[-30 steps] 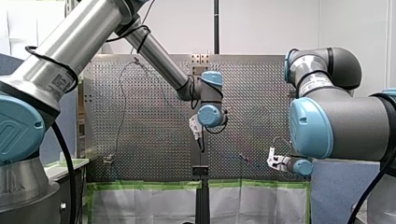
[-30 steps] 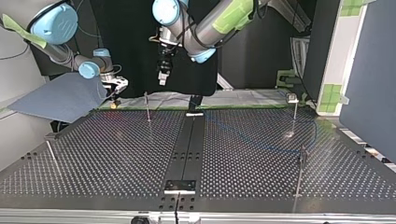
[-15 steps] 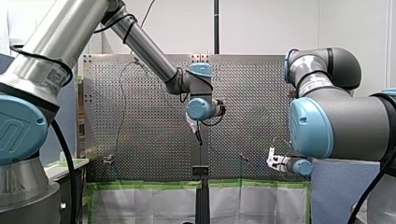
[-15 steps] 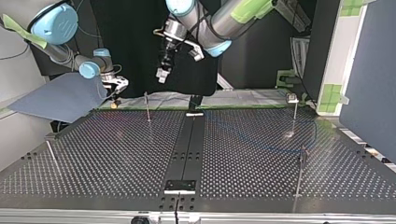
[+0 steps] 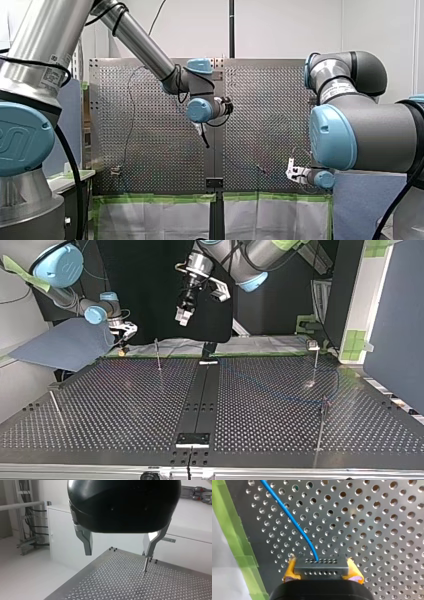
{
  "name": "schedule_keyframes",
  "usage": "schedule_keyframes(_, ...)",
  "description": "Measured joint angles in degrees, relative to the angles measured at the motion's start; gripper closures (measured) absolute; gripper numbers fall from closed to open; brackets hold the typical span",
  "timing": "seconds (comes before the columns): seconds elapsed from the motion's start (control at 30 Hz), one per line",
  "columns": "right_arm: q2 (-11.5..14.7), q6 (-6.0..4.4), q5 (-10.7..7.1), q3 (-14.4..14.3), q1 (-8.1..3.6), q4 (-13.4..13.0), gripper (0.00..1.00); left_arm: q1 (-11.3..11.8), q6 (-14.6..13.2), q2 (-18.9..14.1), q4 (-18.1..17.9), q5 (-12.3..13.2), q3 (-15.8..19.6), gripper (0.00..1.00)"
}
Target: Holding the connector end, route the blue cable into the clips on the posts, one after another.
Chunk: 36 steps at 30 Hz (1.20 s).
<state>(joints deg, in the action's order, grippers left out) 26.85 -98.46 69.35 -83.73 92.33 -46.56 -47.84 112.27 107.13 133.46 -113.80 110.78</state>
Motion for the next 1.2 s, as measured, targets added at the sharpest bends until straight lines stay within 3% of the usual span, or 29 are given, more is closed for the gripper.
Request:
schedule_keyframes(0.23, 0.0, 0.0, 0.0, 0.0, -0.01, -0.2, 1.0, 2.8, 1.2, -1.3, -2.9, 1.8, 3.4, 0.0)
schedule_keyframes(0.5, 0.0, 0.0, 0.0, 0.0, 0.0, -0.2, 1.0, 6.2, 0.2, -1.4, -6.8, 5.6, 7.4, 0.0)
schedule_keyframes(0.7, 0.0, 0.0, 0.0, 0.0, 0.05, -0.3, 1.0, 6.5, 0.1, -1.4, -8.3, 6.7, 10.2, 0.0)
schedule_keyframes(1.2, -0.1, -0.02, 0.0, 0.0, 0.18, -0.3, 1.0, 6.3, -0.1, -1.4, -8.5, 6.5, 17.6, 0.0)
